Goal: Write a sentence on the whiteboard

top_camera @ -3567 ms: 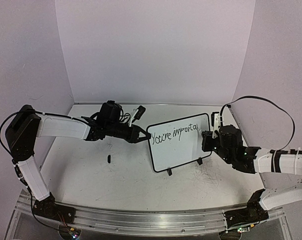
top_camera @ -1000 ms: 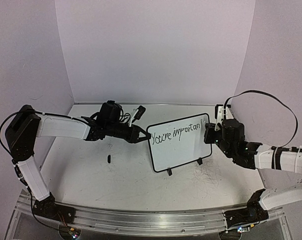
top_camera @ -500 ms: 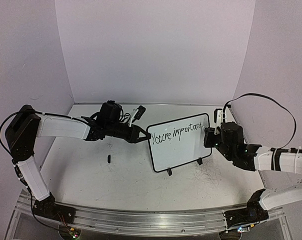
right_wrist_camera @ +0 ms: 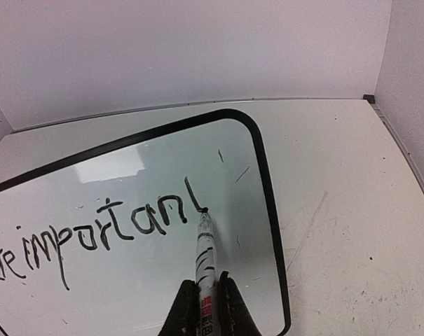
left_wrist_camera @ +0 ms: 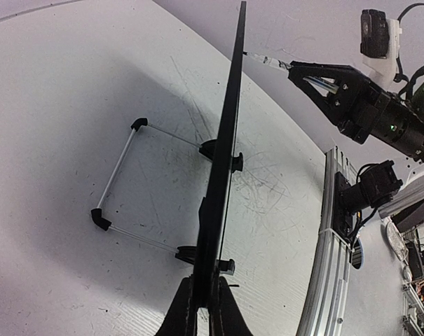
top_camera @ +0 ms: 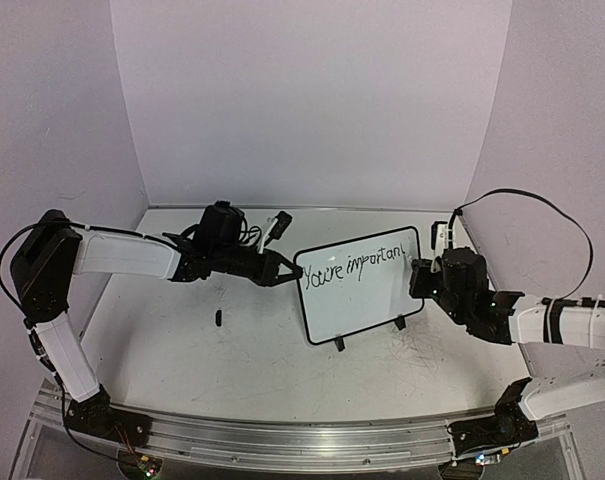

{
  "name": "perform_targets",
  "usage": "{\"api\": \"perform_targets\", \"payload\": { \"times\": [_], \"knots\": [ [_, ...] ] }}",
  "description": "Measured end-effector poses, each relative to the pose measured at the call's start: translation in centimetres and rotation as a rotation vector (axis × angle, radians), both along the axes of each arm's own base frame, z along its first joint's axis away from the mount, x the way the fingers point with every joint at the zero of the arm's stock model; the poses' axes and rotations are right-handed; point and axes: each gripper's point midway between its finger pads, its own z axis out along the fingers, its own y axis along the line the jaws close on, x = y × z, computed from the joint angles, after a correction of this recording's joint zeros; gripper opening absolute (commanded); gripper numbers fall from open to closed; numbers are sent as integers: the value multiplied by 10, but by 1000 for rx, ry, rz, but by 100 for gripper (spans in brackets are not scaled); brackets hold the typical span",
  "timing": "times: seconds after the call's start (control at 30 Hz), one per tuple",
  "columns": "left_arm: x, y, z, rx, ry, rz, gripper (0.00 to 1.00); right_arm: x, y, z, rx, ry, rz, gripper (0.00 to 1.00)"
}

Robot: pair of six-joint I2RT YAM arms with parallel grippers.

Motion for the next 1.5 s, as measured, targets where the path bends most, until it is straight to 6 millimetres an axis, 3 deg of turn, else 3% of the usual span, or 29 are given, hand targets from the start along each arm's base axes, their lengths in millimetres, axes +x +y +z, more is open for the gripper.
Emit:
{"api": "perform_targets", "payload": {
  "times": [0.2,0.47,1.5],
  "knots": [
    [0,0,0,1,0,-1,0,-2,-4,10,3,-22,-11,0],
    [0,0,0,1,0,-1,0,-7,5,29,34,-68,65,0],
    [-1,0,2,2,-6,2,0,6,7,13,3,-52,61,0]
  ]
}}
